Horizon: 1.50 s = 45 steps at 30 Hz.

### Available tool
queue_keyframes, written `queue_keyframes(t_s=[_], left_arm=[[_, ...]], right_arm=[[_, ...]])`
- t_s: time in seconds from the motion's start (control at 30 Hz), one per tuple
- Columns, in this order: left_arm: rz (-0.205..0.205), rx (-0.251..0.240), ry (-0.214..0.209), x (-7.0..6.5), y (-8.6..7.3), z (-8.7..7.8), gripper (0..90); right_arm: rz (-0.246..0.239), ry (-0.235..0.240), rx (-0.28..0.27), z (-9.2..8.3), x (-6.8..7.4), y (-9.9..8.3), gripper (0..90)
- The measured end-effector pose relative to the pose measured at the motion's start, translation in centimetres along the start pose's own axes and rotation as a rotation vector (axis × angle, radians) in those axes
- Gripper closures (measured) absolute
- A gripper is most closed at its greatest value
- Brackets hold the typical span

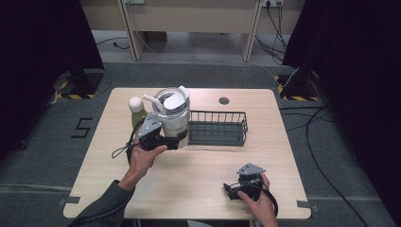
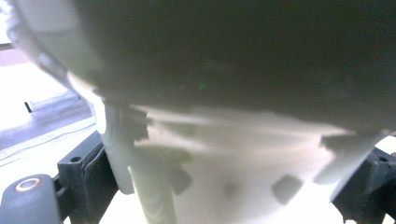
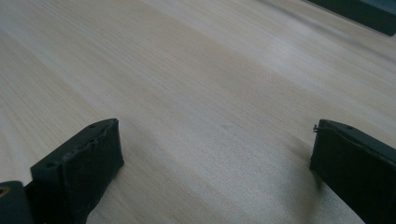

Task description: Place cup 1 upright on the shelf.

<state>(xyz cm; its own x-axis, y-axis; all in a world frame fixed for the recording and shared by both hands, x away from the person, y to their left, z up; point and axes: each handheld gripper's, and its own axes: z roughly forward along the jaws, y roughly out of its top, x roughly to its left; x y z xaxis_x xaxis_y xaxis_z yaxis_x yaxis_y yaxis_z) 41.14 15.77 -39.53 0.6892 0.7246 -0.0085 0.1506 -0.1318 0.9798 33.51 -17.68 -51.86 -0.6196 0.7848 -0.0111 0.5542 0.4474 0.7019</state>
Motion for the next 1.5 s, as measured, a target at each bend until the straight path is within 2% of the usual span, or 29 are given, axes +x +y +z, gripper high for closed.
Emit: queue_keyframes(t_s=[0.23, 0.37, 0.73, 0.97, 1.07, 1.5], left_arm=[[0.006, 0.002, -0.008, 0.1, 1.0, 1.6, 10.0], [-0.003, -0.003, -0.017, 0.4, 1.5, 2.6, 10.0], [-0.018, -0.006, -0.008, 1.3, 2.2, 4.1, 10.0], [-0.025, -0.004, -0.009, 1.6, 2.4, 5.4, 10.0], [-0.013, 0.002, -0.002, 1.6, 2.5, 6.4, 9.9], [-0.029, 0.011, -0.007, 1.6, 2.4, 9.0, 10.0]], right_arm=[[0.000, 0.001, 0.003, 0.0, 0.0, 0.0, 2.5], [-0.005, 0.001, 0.001, 0.0, -0.1, 0.0, 2.4], [-0.004, 0.001, 0.002, 0.0, -0.1, 0.0, 2.4], [-0.004, 0.001, 0.004, 0.0, -0.1, 0.0, 2.4], [-0.004, 0.002, 0.004, 0.0, 0.0, 0.0, 2.4], [-0.004, 0.002, 0.004, 0.0, 0.0, 0.0, 2.4]])
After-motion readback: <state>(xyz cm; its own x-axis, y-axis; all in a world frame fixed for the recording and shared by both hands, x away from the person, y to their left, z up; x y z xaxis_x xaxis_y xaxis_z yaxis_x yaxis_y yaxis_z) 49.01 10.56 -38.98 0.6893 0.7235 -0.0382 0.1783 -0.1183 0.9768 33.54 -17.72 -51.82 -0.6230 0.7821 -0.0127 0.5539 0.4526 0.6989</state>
